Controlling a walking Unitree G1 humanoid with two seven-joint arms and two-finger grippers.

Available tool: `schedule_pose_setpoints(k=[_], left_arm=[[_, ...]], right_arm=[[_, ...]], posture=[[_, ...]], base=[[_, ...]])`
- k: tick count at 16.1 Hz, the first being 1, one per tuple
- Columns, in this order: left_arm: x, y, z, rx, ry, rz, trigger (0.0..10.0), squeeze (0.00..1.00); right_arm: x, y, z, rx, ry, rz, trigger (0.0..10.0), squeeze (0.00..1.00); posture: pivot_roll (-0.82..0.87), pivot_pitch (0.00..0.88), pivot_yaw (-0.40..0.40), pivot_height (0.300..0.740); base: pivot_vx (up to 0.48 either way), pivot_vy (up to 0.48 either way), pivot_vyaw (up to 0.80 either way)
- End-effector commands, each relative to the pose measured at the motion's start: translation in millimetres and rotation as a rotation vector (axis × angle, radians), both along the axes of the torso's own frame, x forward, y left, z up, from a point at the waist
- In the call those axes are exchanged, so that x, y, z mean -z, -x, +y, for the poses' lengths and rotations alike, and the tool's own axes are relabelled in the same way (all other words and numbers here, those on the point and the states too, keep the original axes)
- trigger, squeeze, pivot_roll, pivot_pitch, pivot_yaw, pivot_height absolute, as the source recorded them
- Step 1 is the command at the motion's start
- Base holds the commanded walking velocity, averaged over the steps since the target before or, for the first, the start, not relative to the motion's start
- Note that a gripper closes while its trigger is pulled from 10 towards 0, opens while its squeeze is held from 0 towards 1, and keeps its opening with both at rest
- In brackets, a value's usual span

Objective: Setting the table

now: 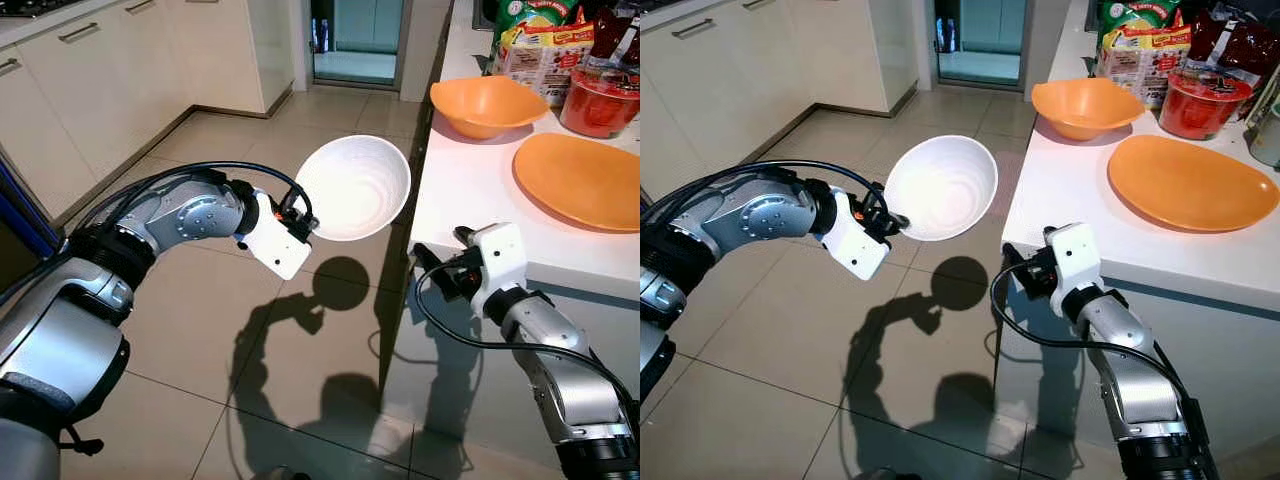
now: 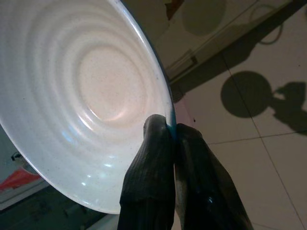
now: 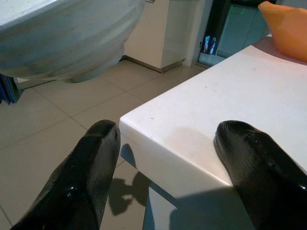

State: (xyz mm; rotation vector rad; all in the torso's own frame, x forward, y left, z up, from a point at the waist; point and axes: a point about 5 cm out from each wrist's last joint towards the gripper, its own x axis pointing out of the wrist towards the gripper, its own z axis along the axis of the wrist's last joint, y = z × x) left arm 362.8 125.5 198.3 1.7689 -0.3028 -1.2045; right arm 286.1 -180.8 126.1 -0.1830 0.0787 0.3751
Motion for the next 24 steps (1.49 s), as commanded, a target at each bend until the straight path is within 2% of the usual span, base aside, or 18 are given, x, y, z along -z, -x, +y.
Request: schedule_pose_setpoints(k=[1,19,24], left_arm=[[-10.9,-3.1,0.4,-0.008,0.029,-0.033,0.0,0.0],[-10.7,-2.4,-6.0,-0.008,0.063,-0.013,0.0,0.0],[-4.9,0.0,-7.3,-0.018,0.086,0.013,0.0,0.0]], right_arm=[[8.9,1.1,4.2,-0.015,-0.01,0.044,10.0,0.0],[4.3,-0.1,3.5,-0.005,-0.042,0.033,10.0,0.0],[10.8,2.4,3.9,-0.009,-0.053,0.053,10.0,0.0]], posture=[[0.02,0.0,0.073,0.74],[0.01,0.0,0.057,0.74],[-0.01,0.0,0.063,0.74]], base=[[0.0,0.0,0.0],[0.0,0.0,0.0],[0.0,0.0,0.0]])
